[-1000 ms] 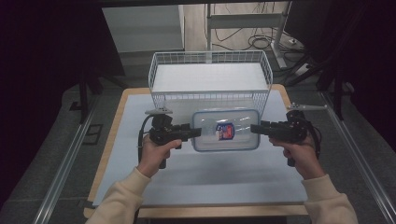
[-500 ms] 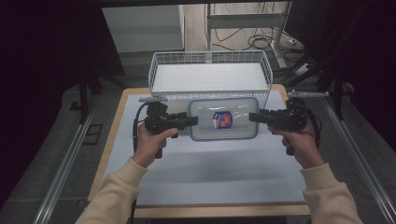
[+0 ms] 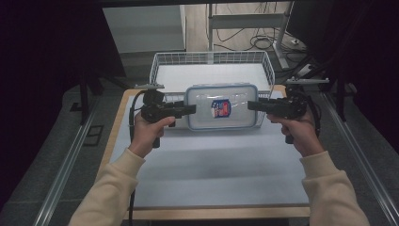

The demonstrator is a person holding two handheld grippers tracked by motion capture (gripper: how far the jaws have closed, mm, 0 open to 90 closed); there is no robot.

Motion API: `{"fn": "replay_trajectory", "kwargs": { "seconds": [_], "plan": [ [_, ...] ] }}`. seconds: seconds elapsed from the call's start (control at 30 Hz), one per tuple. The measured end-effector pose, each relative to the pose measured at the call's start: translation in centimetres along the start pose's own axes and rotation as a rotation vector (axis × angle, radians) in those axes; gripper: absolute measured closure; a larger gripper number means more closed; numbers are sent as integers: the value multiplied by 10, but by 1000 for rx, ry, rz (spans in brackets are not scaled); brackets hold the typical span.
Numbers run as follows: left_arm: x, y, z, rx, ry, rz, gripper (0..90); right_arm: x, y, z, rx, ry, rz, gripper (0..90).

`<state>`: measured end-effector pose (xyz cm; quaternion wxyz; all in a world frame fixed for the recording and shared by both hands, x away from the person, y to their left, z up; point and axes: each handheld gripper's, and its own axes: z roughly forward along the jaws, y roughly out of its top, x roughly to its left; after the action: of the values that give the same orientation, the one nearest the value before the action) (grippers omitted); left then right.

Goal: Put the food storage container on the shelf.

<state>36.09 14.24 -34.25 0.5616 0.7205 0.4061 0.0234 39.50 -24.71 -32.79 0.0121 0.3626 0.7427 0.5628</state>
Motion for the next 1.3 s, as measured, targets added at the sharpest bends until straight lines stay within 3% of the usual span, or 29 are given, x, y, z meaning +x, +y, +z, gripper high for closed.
{"fn": "replay_trajectory", "kwargs": {
  "seconds": [0.77, 1.1, 1.3],
  "plan": [
    [20, 32, -1, -7, 16, -7, 492, -12, 35, 19, 5, 12, -4, 523],
    [40, 58, 2, -8, 27, -8, 491, -25, 61, 35, 5, 8, 3, 522],
    [59, 76, 7, -4, 15, -23, 491, -35, 83, 48, 22, -2, 12, 521]
  ]
}}
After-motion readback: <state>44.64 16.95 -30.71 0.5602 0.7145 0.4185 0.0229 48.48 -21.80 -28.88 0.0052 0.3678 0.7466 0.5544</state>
